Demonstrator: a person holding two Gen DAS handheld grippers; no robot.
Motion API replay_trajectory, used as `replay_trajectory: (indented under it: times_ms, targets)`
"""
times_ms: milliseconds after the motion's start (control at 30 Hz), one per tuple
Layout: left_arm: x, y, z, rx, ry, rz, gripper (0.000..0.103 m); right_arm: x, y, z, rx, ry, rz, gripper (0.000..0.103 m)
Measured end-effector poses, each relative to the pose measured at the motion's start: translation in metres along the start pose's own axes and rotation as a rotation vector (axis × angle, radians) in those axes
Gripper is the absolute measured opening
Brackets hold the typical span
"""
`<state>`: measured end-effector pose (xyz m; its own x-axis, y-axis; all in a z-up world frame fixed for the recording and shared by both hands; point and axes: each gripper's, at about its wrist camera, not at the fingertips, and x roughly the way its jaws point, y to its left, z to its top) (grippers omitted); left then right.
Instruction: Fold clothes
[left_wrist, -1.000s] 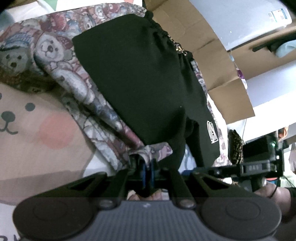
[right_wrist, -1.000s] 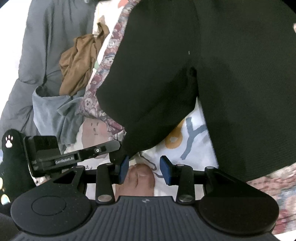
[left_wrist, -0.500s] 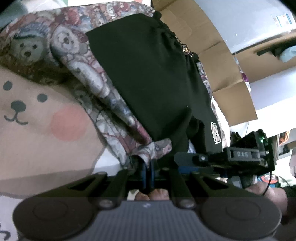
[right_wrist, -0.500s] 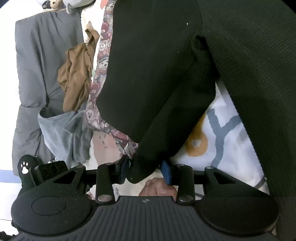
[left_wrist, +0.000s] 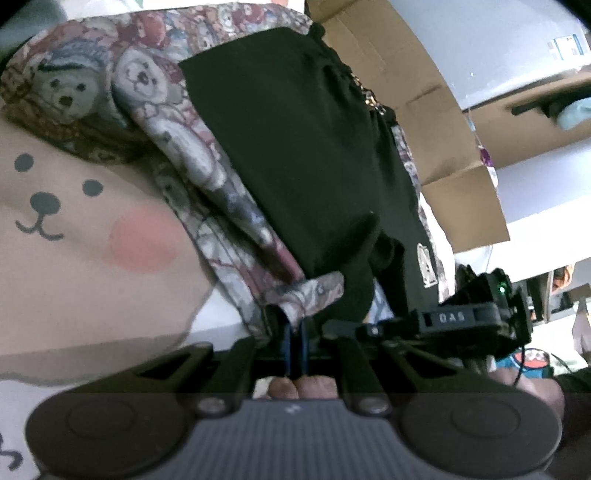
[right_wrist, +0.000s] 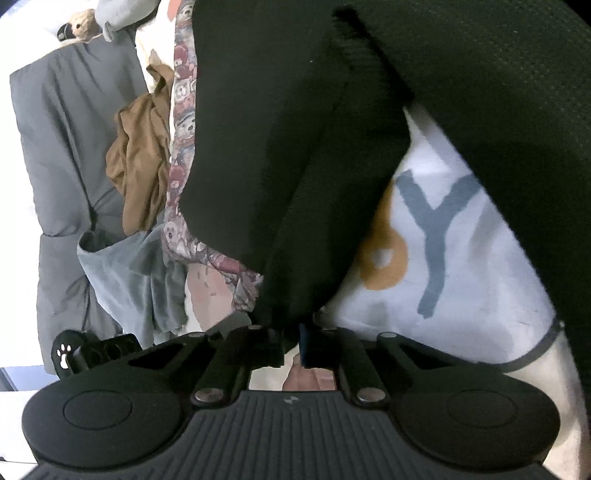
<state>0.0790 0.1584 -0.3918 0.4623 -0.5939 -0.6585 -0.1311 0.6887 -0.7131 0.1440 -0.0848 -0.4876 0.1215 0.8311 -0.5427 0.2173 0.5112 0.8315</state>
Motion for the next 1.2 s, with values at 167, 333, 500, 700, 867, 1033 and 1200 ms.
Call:
replay_trajectory:
  times_ms: [167, 333, 500, 700, 867, 1033, 1200]
  targets:
    - [-0.004, -0.005, -0.004, -0.008, -0.013, -0.038, 0.037, -0.005, 0.002, 0.000, 0.020, -0.001, 0.049, 0.000]
    - [0.002, -0.009, -0.007, -0.019, -0.026, -0.081, 0.017, -0.009, 0.003, 0.001, 0.051, 0.003, 0.098, 0.000]
    - [0.008, -0.011, -0.010, -0.053, -0.014, -0.107, 0.002, -0.013, 0.001, 0.002, 0.075, 0.005, 0.123, 0.006]
    - [-0.001, -0.013, -0.011, -0.096, -0.048, -0.157, 0.002, -0.008, 0.004, 0.003, 0.080, 0.013, 0.140, 0.034]
    - [-0.002, -0.022, -0.011, -0.067, -0.048, -0.176, 0.002, -0.006, -0.006, -0.001, 0.147, 0.011, 0.166, 0.034]
    - [0.000, -0.047, -0.015, 0.106, -0.022, -0.128, 0.002, -0.005, -0.014, -0.004, 0.231, 0.002, 0.215, 0.033]
    - [-0.001, -0.051, -0.014, 0.121, -0.016, -0.121, 0.002, -0.005, -0.012, -0.004, 0.209, 0.022, 0.230, 0.008]
